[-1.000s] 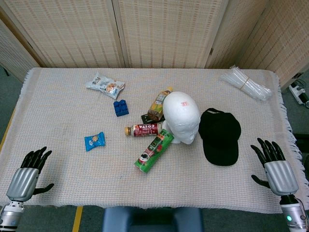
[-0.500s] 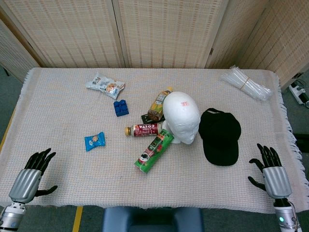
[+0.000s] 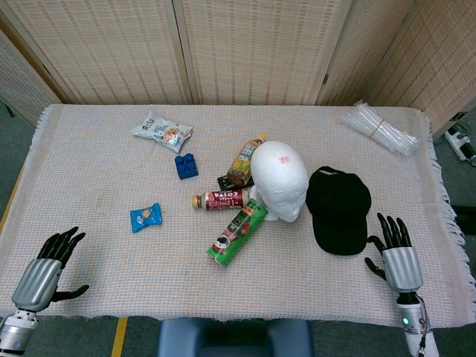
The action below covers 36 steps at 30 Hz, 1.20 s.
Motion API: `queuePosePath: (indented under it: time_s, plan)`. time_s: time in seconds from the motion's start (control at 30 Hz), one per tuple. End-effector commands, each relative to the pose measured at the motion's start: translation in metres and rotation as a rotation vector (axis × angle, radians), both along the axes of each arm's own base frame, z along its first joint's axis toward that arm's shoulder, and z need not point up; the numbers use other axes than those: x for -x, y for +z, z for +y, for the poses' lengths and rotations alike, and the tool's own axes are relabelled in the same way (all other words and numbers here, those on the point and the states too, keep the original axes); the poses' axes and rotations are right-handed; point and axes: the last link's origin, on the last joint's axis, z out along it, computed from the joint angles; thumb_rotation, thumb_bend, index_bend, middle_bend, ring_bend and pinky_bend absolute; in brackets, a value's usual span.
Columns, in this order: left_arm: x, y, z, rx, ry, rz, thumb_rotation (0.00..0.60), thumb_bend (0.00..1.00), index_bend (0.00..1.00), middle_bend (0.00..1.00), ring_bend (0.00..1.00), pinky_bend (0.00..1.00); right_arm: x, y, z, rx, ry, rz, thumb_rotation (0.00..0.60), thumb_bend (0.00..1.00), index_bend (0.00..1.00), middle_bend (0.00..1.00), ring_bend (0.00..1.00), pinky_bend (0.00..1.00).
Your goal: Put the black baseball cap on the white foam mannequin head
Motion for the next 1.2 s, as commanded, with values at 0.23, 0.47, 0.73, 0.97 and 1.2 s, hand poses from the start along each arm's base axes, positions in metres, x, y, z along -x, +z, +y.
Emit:
queuePosePath:
  time_s: [0.23, 0.47, 0.73, 0.97, 1.2]
  plan:
    - [-0.003, 0.007, -0.001, -0.025, -0.003, -0.029, 0.600, 0.10, 0.00, 0.00, 0.00, 0.04, -0.008, -0.033, -0.007, -0.063, 0.018, 0.043, 0.600, 0.12, 0.40, 0.00, 0.00, 0.00]
    - [-0.004, 0.009, -0.001, -0.030, -0.003, -0.038, 0.600, 0.10, 0.00, 0.00, 0.00, 0.04, -0.011, -0.041, -0.012, -0.066, 0.010, 0.055, 0.600, 0.13, 0.40, 0.00, 0.00, 0.00]
    - [-0.005, 0.012, -0.001, -0.039, -0.009, -0.047, 0.600, 0.10, 0.00, 0.00, 0.00, 0.04, -0.015, -0.048, -0.017, -0.062, 0.007, 0.067, 0.600, 0.16, 0.40, 0.00, 0.00, 0.00]
    - [-0.005, 0.017, -0.001, -0.049, -0.013, -0.055, 0.600, 0.10, 0.00, 0.00, 0.00, 0.04, -0.020, -0.055, -0.023, -0.068, 0.010, 0.087, 0.600, 0.20, 0.41, 0.00, 0.00, 0.00]
    - [-0.005, 0.020, -0.001, -0.060, -0.010, -0.056, 0.600, 0.10, 0.00, 0.00, 0.00, 0.05, -0.024, -0.057, -0.027, -0.056, 0.016, 0.077, 0.600, 0.25, 0.42, 0.00, 0.00, 0.00]
